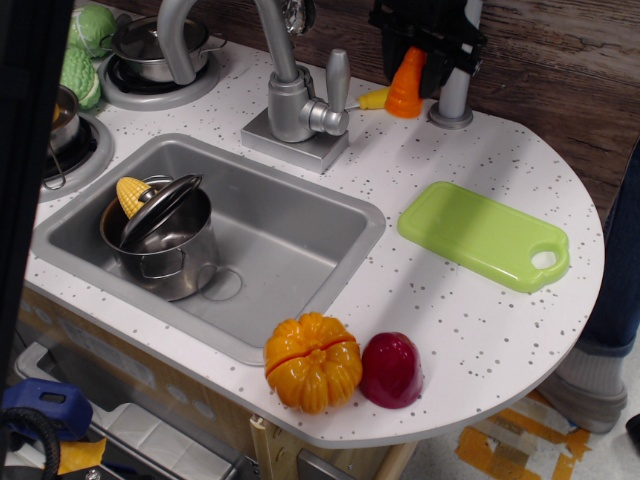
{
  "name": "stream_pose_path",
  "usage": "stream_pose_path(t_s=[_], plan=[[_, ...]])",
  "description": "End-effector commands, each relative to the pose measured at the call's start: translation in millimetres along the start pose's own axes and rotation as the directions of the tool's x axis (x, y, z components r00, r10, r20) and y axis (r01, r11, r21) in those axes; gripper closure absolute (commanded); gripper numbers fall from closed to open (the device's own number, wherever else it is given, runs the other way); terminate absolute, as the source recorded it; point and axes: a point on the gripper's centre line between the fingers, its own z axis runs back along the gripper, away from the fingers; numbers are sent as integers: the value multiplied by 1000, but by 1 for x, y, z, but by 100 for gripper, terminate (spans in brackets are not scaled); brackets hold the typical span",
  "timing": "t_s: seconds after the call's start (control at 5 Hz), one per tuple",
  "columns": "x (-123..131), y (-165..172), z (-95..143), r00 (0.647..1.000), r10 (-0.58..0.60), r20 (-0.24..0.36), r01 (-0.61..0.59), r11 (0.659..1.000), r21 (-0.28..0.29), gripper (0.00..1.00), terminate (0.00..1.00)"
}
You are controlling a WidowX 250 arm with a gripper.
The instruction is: Put carrot on cutting board
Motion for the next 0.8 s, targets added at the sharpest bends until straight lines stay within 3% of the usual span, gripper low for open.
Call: stream_pose_path(t_s=[0.0, 0.4, 0.6], plan=[[-16, -18, 49, 993, 91, 73, -91, 996, -3, 100, 0], [-39, -46, 39, 976, 183, 119, -182, 983, -21, 100, 0], [-37, -61, 22, 958, 217, 186, -210, 976, -60, 100, 0]])
